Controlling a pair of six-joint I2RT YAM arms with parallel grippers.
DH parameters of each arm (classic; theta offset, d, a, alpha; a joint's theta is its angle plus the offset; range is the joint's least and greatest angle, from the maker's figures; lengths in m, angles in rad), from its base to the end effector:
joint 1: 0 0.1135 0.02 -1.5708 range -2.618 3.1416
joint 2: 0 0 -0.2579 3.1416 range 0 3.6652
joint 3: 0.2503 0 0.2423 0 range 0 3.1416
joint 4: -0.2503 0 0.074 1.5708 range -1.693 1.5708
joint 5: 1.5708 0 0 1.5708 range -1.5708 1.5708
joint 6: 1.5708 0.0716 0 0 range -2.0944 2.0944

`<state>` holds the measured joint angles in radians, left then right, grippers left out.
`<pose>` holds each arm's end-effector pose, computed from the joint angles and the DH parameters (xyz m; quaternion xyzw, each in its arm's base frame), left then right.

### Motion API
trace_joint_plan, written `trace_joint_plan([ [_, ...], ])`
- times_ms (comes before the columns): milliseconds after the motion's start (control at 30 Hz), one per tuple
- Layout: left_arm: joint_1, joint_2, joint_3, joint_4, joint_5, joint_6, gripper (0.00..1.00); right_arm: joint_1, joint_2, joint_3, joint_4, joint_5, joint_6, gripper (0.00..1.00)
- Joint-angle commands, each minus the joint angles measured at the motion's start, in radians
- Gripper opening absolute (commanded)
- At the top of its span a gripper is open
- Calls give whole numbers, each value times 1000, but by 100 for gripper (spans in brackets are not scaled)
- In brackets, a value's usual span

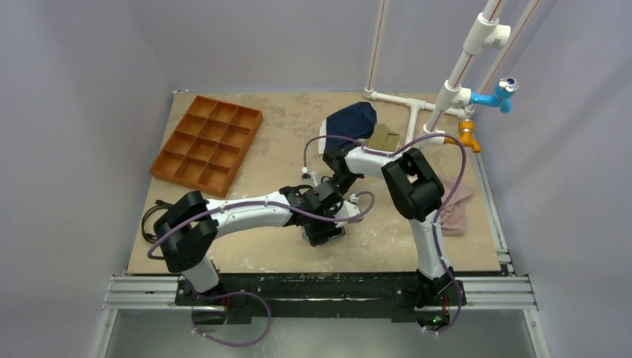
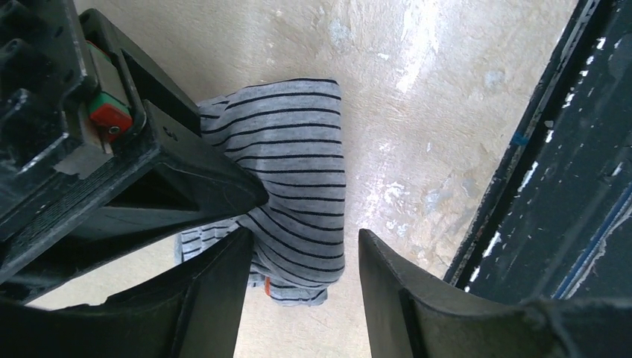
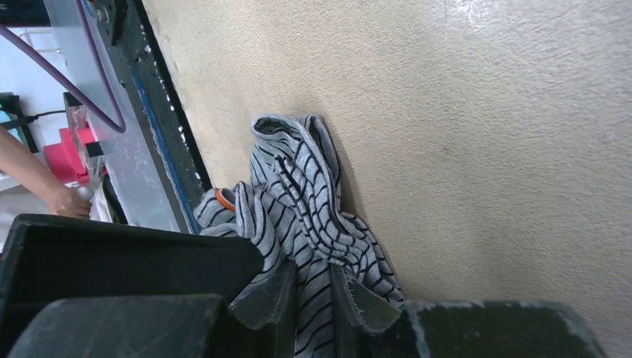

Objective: Roll the underwear
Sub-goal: Roll the underwear to the center of the board.

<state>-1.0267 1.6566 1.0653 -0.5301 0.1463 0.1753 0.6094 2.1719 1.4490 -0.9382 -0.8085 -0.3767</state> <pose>0.1636 -0.2906 0.1590 0.5632 0.7927 -0.1567 0.1730 0.2741 0.2545 0.0930 0.4191 -0.8175 -0.3854 0.0868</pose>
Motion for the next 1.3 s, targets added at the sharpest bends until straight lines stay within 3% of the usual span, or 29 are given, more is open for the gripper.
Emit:
trace_joint_plan([
  [0, -25, -70, -15, 66, -88, 23, 54, -12, 61, -35, 178, 243, -113, 18],
  [267, -79, -157, -32, 36, -142, 67, 54, -12, 80, -29, 175, 244, -124, 18],
  [933, -79, 59, -10, 56, -163, 58, 55, -12, 79, -31, 161, 235, -142, 18],
  [1100, -78, 97, -6, 40, -110, 55, 33, -11, 79, -29, 152, 231, -144, 18],
  [1200, -78, 108, -10, 38, -72, 57, 13, -12, 68, -27, 142, 225, -149, 20],
  [1233, -77, 110, -12, 38, -60, 60, 2, -12, 60, -26, 138, 225, -152, 22],
  [1267, -75, 111, -15, 40, -52, 60, 0, -12, 51, -24, 132, 224, -155, 24],
])
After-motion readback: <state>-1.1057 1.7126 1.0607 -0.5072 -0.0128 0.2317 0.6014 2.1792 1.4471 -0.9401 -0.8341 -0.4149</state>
